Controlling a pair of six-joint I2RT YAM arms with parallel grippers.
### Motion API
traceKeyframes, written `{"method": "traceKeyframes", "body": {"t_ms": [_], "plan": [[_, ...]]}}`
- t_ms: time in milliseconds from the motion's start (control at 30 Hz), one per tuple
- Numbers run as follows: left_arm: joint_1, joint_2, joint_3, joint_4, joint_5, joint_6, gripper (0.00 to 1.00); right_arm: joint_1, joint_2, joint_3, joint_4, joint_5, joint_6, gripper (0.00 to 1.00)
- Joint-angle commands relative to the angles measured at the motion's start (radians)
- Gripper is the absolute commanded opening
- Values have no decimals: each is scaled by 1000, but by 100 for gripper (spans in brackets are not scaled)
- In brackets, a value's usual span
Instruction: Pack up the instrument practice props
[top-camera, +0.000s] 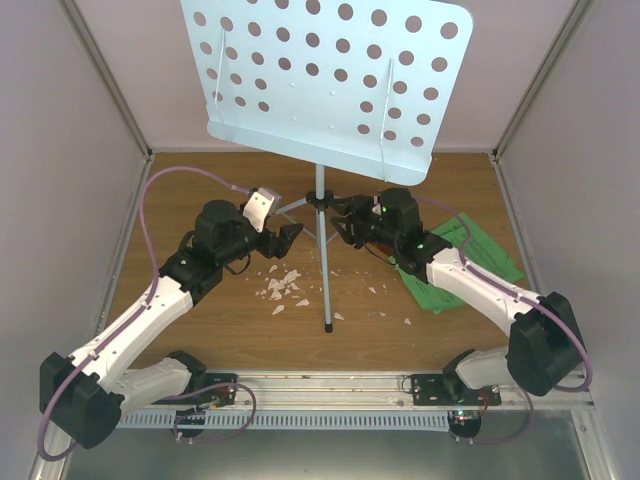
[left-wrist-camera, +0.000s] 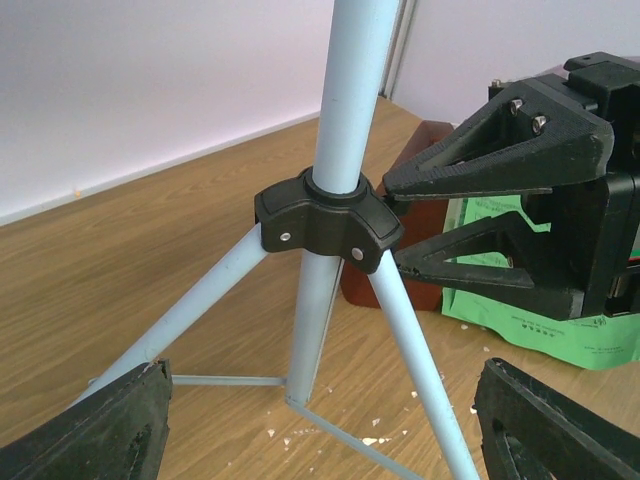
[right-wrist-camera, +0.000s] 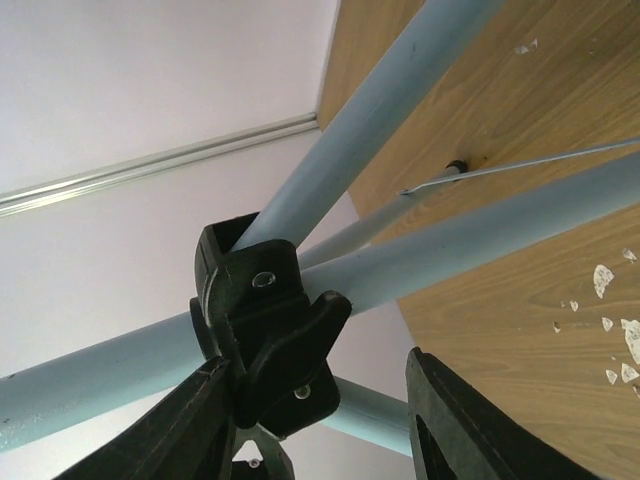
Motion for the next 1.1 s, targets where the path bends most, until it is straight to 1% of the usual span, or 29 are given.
{"method": "traceKeyframes", "body": {"t_ms": [0, 100, 233, 433, 533, 567, 700, 733, 833, 900, 1067], "plan": [[-4, -21, 14, 36, 12, 8, 83, -6, 16, 20, -12, 20, 13, 47], [-4, -22, 14, 36, 9, 8, 83, -7, 28, 19, 0, 20, 11, 40], [-4, -24, 14, 36, 7, 9, 83, -7, 35, 23, 6, 15, 7, 25], [-4, -22, 14, 36, 8, 10, 83, -7, 21, 17, 6, 48, -23, 7], [-4, -21, 14, 36, 5, 10, 83, -7, 7, 7, 3, 84, -46, 1], [-4, -21, 14, 35, 4, 10, 83, -6, 2, 3, 4, 98, -56, 1], [-4, -21, 14, 34, 3, 11, 83, -5, -21, -14, 3, 141, -114, 2], [-4, -20, 14, 34, 2, 11, 83, -6, -26, -21, -2, 150, -124, 5], [-4, -20, 13, 35, 3, 11, 83, -5, -62, -62, -16, 203, -141, 25], [-4, -18, 12, 35, 2, 11, 83, -7, -88, -91, -16, 247, -143, 32], [-4, -13, 13, 34, 3, 11, 83, -15, -100, -110, 13, 267, -160, 34]]}}
